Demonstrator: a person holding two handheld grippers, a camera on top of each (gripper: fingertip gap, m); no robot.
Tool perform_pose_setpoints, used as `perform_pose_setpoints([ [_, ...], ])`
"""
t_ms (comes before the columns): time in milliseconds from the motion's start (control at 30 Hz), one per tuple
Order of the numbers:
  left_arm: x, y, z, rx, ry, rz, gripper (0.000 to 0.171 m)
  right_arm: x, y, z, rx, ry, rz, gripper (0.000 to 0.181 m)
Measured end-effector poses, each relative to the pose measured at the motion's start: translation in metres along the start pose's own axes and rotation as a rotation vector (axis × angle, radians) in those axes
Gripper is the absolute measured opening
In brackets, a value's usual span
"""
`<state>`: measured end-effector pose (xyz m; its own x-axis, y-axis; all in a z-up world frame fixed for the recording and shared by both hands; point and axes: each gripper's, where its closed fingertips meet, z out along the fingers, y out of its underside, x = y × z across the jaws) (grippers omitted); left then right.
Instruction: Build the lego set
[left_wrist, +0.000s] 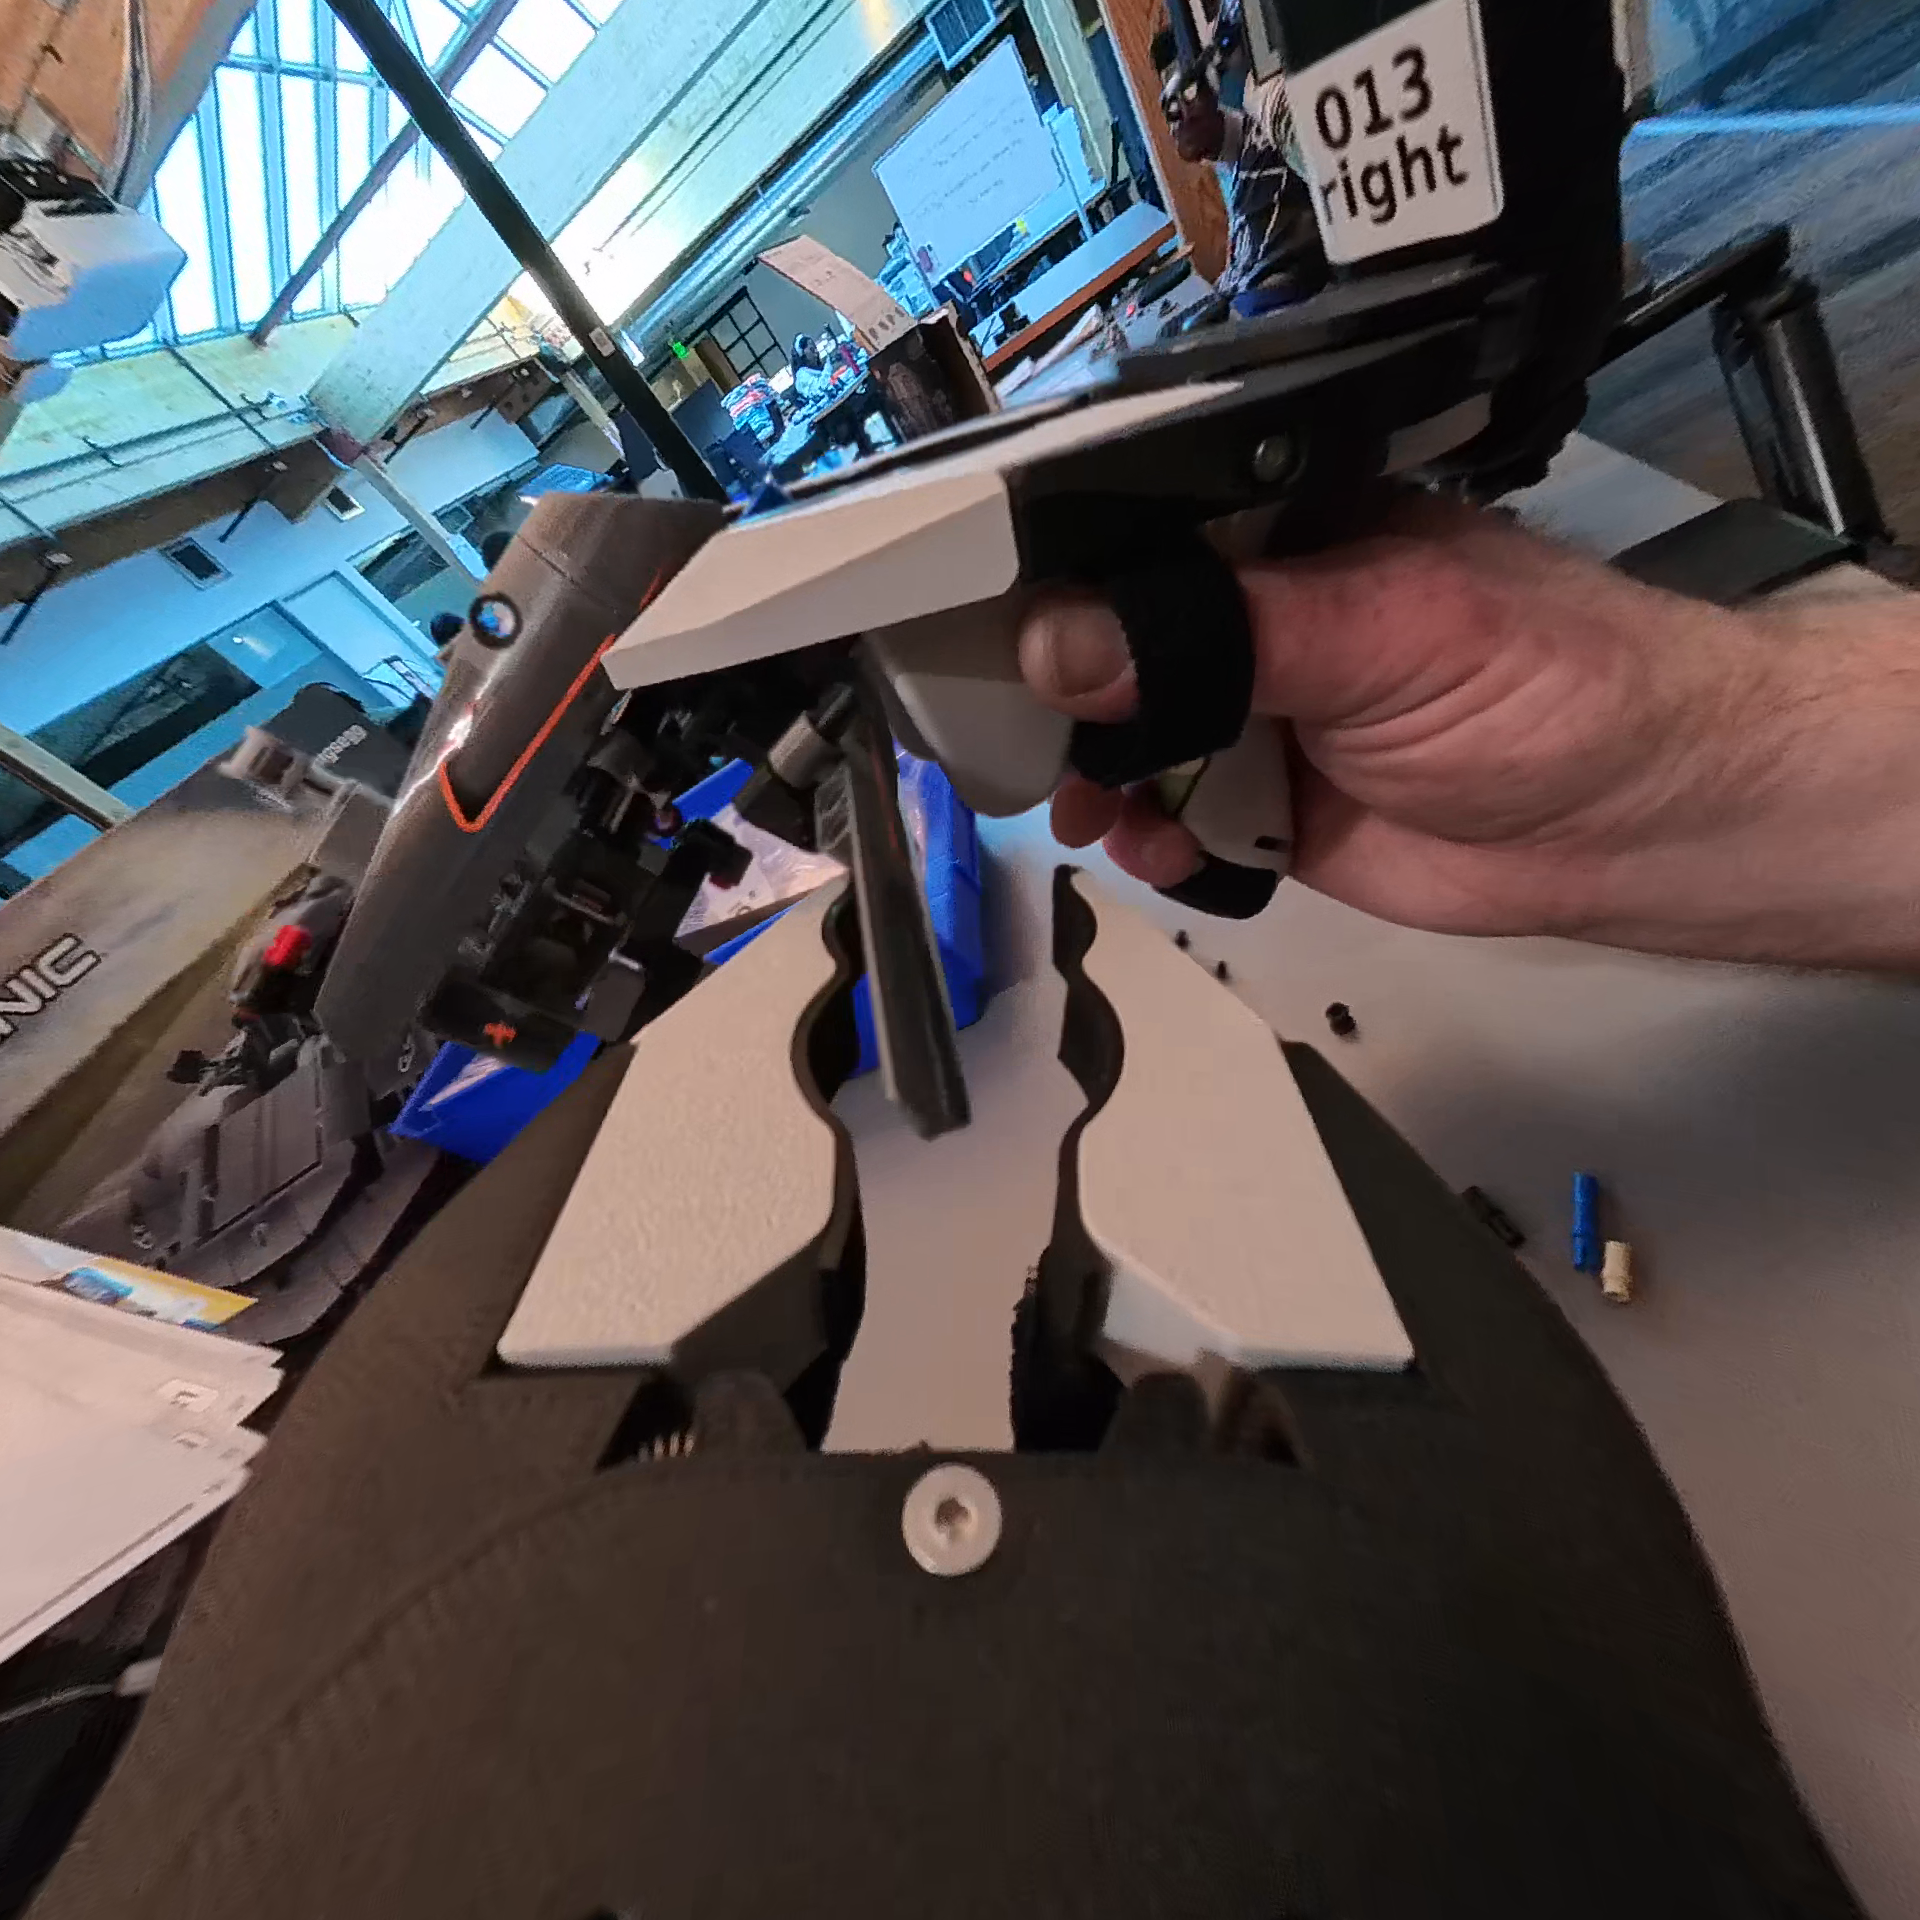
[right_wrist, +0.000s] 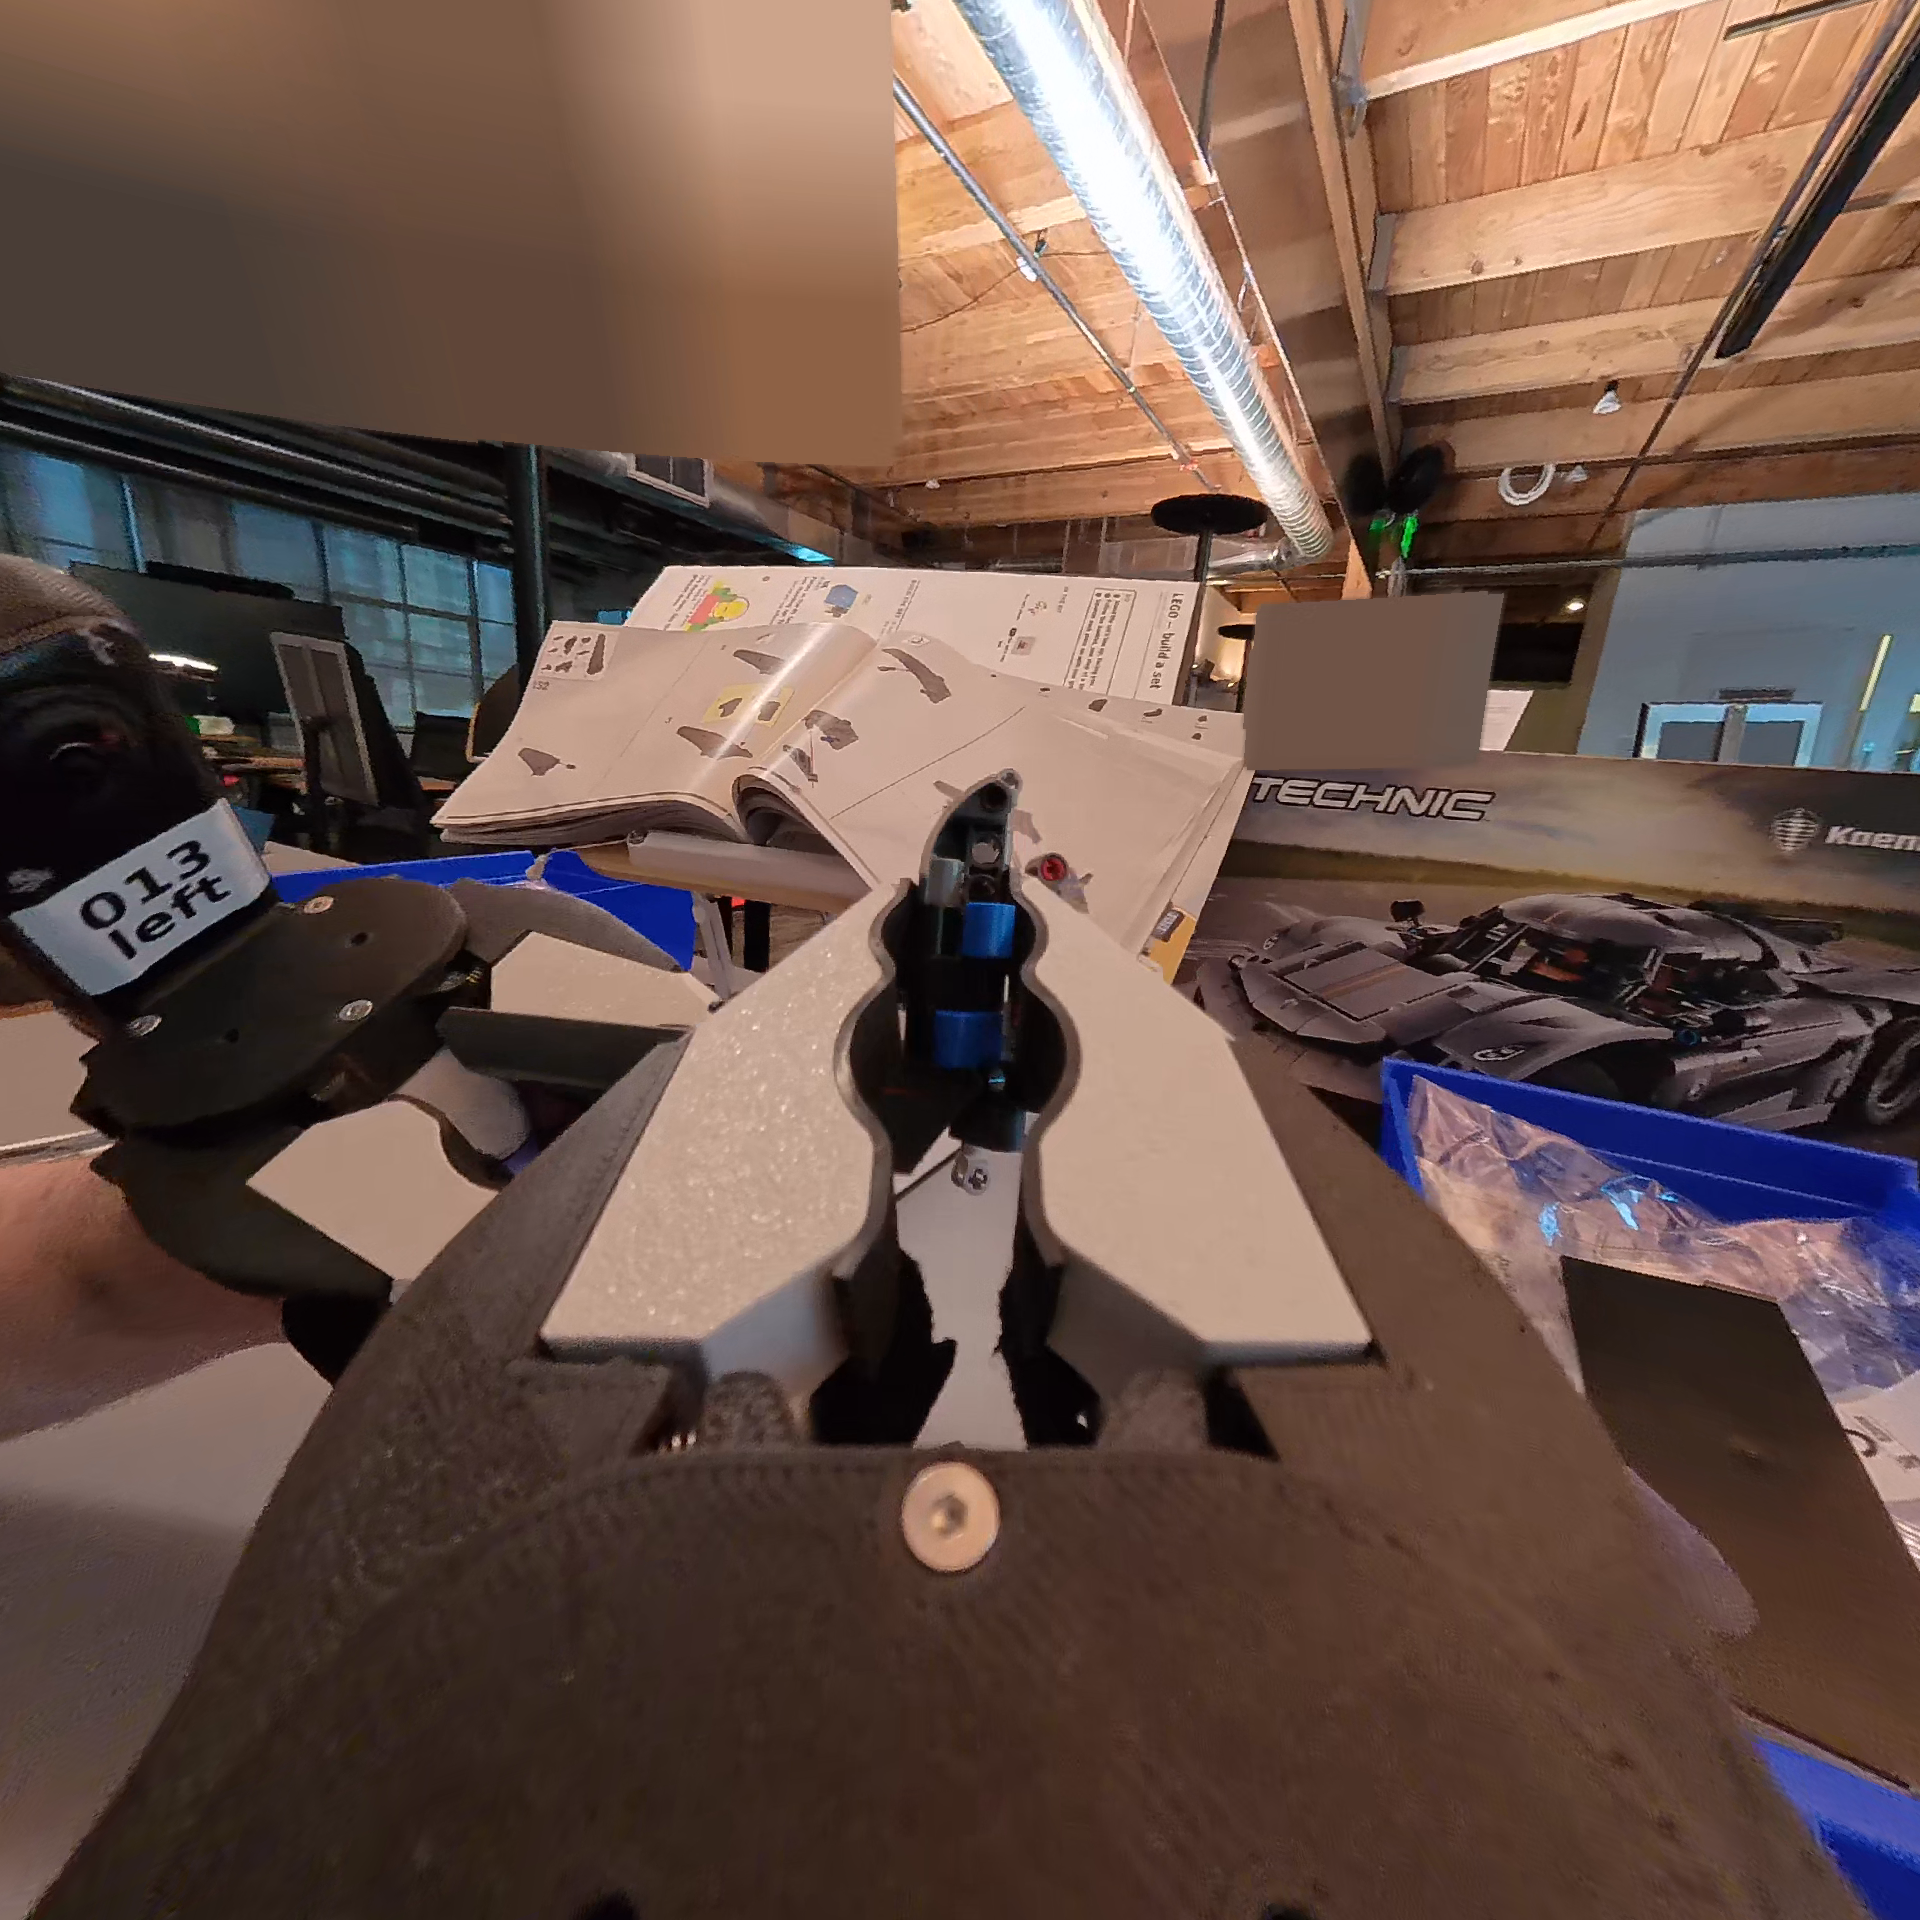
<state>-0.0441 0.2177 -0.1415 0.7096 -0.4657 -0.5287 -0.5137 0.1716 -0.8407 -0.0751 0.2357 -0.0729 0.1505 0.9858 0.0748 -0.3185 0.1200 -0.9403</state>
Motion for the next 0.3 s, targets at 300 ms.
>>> perform_pose_setpoints([
  [300, 0.0011, -0.0085, -0.0045, 0.051, 0.062, -0.093, 0.029, -0.0022, 0.0022, 0.0013, -0.007, -0.014, 0.004, 0.013],
])
